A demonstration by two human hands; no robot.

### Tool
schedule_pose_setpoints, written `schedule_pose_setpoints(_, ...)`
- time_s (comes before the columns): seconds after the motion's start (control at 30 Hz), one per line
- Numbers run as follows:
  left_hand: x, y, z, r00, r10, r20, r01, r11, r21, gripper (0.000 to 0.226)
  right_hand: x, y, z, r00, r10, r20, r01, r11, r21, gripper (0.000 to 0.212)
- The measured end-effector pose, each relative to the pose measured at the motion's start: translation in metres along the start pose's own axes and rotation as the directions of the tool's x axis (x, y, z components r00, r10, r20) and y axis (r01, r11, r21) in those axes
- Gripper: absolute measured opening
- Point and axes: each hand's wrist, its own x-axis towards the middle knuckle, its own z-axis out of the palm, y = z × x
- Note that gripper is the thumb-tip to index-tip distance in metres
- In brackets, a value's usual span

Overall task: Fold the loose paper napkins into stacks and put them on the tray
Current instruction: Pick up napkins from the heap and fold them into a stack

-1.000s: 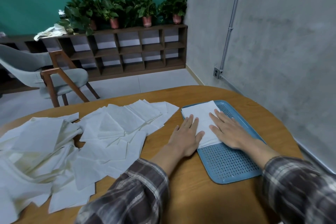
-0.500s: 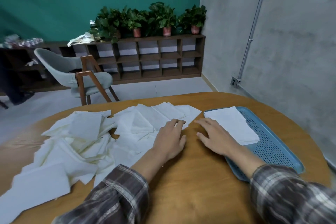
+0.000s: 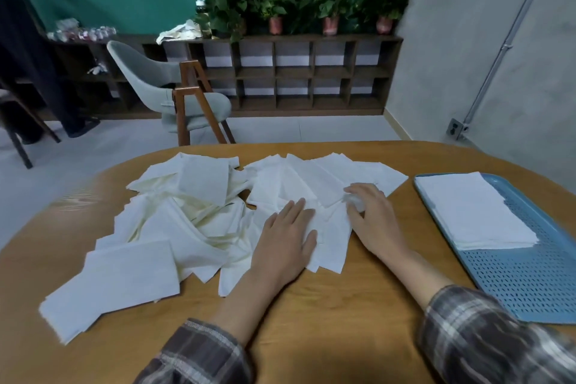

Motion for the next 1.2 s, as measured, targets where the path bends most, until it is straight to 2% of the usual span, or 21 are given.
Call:
schedule_pose_setpoints(0.1,-0.001,-0.001,0.001,1.000,-0.003,-0.010,0.003,1.000,0.001,0.049,0.015,0.000,0.004,1.000,0.012,-0.010,-0.012,1.000,-0.015,0.033)
schedule_pose_setpoints(0.27,0.000,-0.001,-0.001,1.000,-0.013,0.010,0.013,0.999,-0.052,0.049,0.033,0.009,0.013,0.997,0.015,0.080,-0.005,0.991,-0.130,0.039)
schedule_pose_setpoints(0.43,0.002,0.000,-0.003,0.999,-0.031,0.015,0.032,0.997,-0.075,0.049,0.037,0.013,0.020,0.997,-0.064,-0.049,0.056,0.988,-0.144,0.016)
schedule_pose_setpoints(0.57,0.001,0.000,-0.003,0.999,-0.034,-0.008,0.033,0.992,-0.124,0.047,0.032,0.010,0.017,0.987,-0.101,-0.122,0.085,0.988,-0.132,0.013)
schedule_pose_setpoints(0.63,0.001,0.001,-0.004,0.996,-0.042,-0.080,0.026,0.981,-0.193,0.041,0.022,0.006,0.014,0.981,-0.148,-0.124,0.132,0.983,-0.127,0.013)
schedule_pose_setpoints(0.73,0.002,0.003,-0.007,0.969,-0.046,-0.241,-0.017,0.967,-0.253,0.033,0.002,0.000,0.007,0.980,-0.181,-0.084,0.177,0.983,-0.057,0.014)
schedule_pose_setpoints(0.83,0.002,0.004,-0.010,0.948,-0.026,-0.316,-0.065,0.960,-0.273,0.044,-0.017,-0.004,0.001,0.986,-0.161,-0.038,0.163,0.985,0.055,0.014)
schedule_pose_setpoints(0.97,0.003,-0.002,-0.012,0.941,0.002,-0.338,-0.082,0.972,-0.221,0.066,-0.037,-0.006,-0.007,0.989,-0.148,-0.026,0.150,0.975,0.162,0.014)
schedule_pose_setpoints(1.07,0.004,-0.006,-0.012,0.937,0.047,-0.347,-0.112,0.979,-0.172,0.068,-0.044,-0.006,-0.012,0.990,-0.140,-0.036,0.144,0.952,0.271,0.015)
schedule_pose_setpoints(1.13,0.004,-0.005,-0.015,0.943,0.051,-0.328,-0.134,0.963,-0.235,0.070,-0.046,-0.006,-0.015,0.993,-0.118,-0.014,0.115,0.924,0.366,0.012)
schedule_pose_setpoints(1.2,0.003,-0.001,-0.024,0.956,0.035,-0.291,-0.151,0.910,-0.386,0.077,-0.046,-0.007,-0.020,0.994,-0.104,0.030,0.078,0.886,0.457,0.009)
